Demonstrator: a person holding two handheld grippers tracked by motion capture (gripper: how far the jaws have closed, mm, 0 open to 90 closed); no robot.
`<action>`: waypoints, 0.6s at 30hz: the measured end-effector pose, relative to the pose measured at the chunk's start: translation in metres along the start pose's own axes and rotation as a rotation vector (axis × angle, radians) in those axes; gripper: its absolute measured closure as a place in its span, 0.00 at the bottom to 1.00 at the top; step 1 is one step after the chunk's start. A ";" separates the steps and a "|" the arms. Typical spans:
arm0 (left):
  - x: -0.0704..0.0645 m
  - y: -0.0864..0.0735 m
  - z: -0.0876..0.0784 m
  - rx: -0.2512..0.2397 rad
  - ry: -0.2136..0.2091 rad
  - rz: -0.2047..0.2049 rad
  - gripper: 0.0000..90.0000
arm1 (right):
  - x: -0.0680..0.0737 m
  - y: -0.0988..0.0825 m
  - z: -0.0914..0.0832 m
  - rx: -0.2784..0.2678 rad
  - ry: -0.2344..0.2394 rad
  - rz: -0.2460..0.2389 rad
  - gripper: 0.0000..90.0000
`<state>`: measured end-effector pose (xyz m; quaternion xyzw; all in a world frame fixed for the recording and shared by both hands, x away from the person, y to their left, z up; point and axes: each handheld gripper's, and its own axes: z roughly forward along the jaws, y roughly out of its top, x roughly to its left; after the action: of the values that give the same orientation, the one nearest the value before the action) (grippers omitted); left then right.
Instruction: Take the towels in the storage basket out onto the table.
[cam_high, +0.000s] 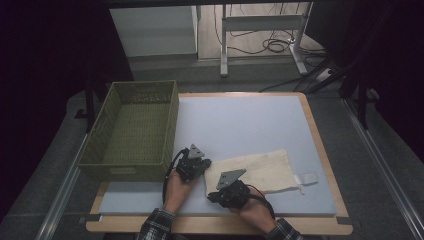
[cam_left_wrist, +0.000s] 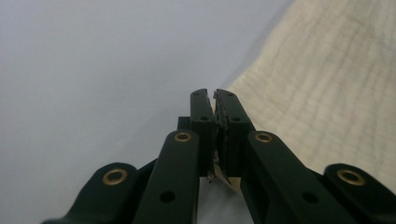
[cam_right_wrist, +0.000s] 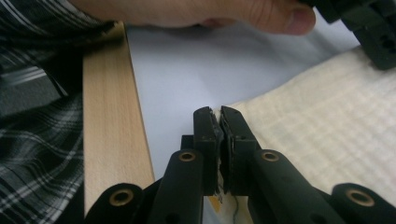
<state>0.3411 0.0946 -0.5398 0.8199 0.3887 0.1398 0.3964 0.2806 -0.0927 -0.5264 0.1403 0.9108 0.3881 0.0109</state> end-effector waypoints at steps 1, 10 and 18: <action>0.000 0.002 -0.001 -0.007 -0.005 -0.006 0.96 | 0.000 0.001 -0.001 -0.008 0.000 -0.004 0.95; -0.008 0.026 -0.013 -0.048 -0.020 0.027 0.96 | 0.002 0.004 -0.025 -0.068 -0.017 -0.004 0.95; -0.019 0.046 -0.004 -0.065 -0.041 0.066 0.96 | -0.004 -0.006 -0.055 -0.110 -0.069 0.010 0.95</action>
<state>0.3506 0.0647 -0.5011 0.8216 0.3485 0.1486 0.4260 0.2756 -0.1362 -0.4930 0.1574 0.8865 0.4325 0.0481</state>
